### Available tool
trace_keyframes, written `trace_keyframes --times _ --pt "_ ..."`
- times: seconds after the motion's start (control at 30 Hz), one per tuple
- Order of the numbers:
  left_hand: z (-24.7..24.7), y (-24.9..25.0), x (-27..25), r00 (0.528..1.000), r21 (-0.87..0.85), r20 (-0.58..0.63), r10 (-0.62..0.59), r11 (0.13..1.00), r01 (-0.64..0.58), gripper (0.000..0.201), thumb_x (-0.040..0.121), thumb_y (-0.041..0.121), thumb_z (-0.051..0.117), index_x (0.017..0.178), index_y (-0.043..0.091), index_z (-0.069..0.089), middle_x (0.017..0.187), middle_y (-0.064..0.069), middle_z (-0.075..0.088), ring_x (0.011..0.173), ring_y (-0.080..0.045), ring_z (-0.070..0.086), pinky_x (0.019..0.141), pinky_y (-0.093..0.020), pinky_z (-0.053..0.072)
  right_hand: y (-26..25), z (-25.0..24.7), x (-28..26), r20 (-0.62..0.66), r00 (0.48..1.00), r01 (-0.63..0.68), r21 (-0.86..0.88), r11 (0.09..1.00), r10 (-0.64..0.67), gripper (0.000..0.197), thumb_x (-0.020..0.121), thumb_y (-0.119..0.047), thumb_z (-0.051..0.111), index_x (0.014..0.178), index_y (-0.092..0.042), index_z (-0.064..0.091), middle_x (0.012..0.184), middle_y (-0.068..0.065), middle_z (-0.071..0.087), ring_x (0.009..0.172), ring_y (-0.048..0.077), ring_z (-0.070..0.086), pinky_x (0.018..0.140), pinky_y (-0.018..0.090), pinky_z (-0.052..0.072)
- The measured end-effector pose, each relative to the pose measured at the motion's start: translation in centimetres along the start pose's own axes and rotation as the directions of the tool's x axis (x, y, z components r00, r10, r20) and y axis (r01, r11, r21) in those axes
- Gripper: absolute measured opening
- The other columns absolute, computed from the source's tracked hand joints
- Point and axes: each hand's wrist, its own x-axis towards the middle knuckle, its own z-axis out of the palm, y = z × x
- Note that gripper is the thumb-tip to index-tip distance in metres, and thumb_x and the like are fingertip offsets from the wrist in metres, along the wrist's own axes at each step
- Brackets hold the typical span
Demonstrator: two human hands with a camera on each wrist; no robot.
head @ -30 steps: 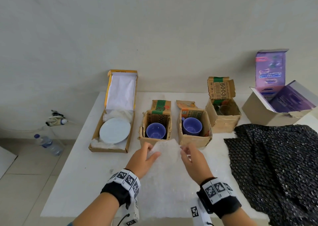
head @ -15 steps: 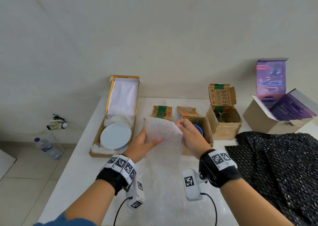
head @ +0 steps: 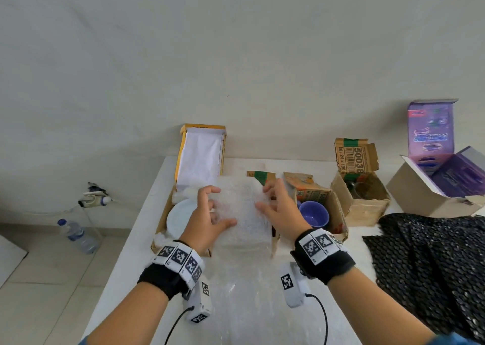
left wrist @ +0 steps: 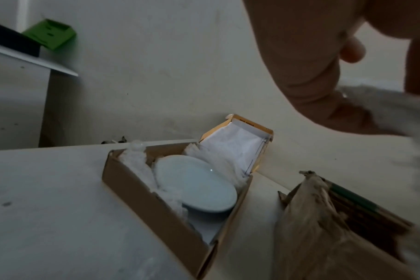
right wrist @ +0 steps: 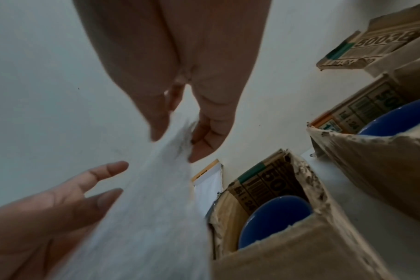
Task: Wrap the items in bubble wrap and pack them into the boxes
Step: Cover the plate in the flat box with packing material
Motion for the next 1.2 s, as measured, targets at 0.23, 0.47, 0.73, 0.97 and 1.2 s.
trace_keyframes --times 0.23,0.47,0.73,0.97,1.2 --pt "-2.9 0.2 1.4 0.998 -0.036 0.064 0.015 0.999 -0.013 0.049 0.076 0.014 0.076 0.119 0.028 0.056 0.118 0.004 0.06 0.11 -0.006 0.056 0.098 -0.024 0.046 -1.1 1.9 0.3 0.15 0.984 0.133 -0.236 0.963 -0.099 0.114 0.072 -0.018 0.08 0.142 -0.054 -0.001 0.151 0.0 0.016 0.134 0.016 0.033 0.11 0.031 0.03" --pt "-4.8 0.3 1.7 0.984 0.372 0.103 0.147 0.911 -0.175 0.054 0.077 0.034 0.075 0.125 0.025 0.055 0.097 0.017 0.055 0.083 0.006 0.051 0.072 -0.007 0.038 -1.4 3.7 1.7 0.071 0.978 0.205 -0.525 0.826 -0.198 0.026 0.083 -0.022 0.071 0.107 -0.014 0.068 0.129 0.006 0.035 0.105 0.004 0.034 0.1 0.015 0.032" --pt "-6.5 -1.2 2.5 0.982 0.274 -0.092 0.164 0.953 -0.133 0.031 0.079 0.024 0.074 0.103 0.007 0.064 0.106 0.001 0.055 0.089 -0.014 0.058 0.073 -0.008 0.047 -1.6 6.3 5.0 0.139 0.97 0.243 -0.494 0.835 -0.2 0.027 0.09 -0.035 0.059 0.104 -0.013 0.065 0.104 0.004 0.06 0.095 0.019 0.056 0.084 0.033 0.045" --pt "-8.0 -5.6 0.9 0.993 0.211 -0.118 -0.01 0.977 0.035 0.011 0.082 0.027 0.071 0.088 0.024 0.062 0.088 0.01 0.062 0.079 -0.004 0.057 0.062 -0.012 0.042 -1.8 9.9 5.1 0.296 0.955 0.101 -0.39 0.915 0.021 0.025 0.096 -0.029 0.049 0.11 -0.009 0.047 0.094 0.009 0.059 0.083 0.023 0.056 0.07 0.031 0.041" --pt "-7.8 -10.2 0.1 0.993 0.434 0.035 -0.116 0.897 0.09 0.024 0.09 0.028 0.059 0.108 0.019 0.045 0.093 -0.003 0.059 0.081 -0.023 0.059 0.069 -0.032 0.047 0.7 14.0 5.1 0.358 0.924 0.103 -0.566 0.818 0.132 0.018 0.097 -0.013 0.047 0.11 -0.009 0.036 0.098 0.017 0.056 0.074 0.029 0.052 0.067 0.036 0.043"
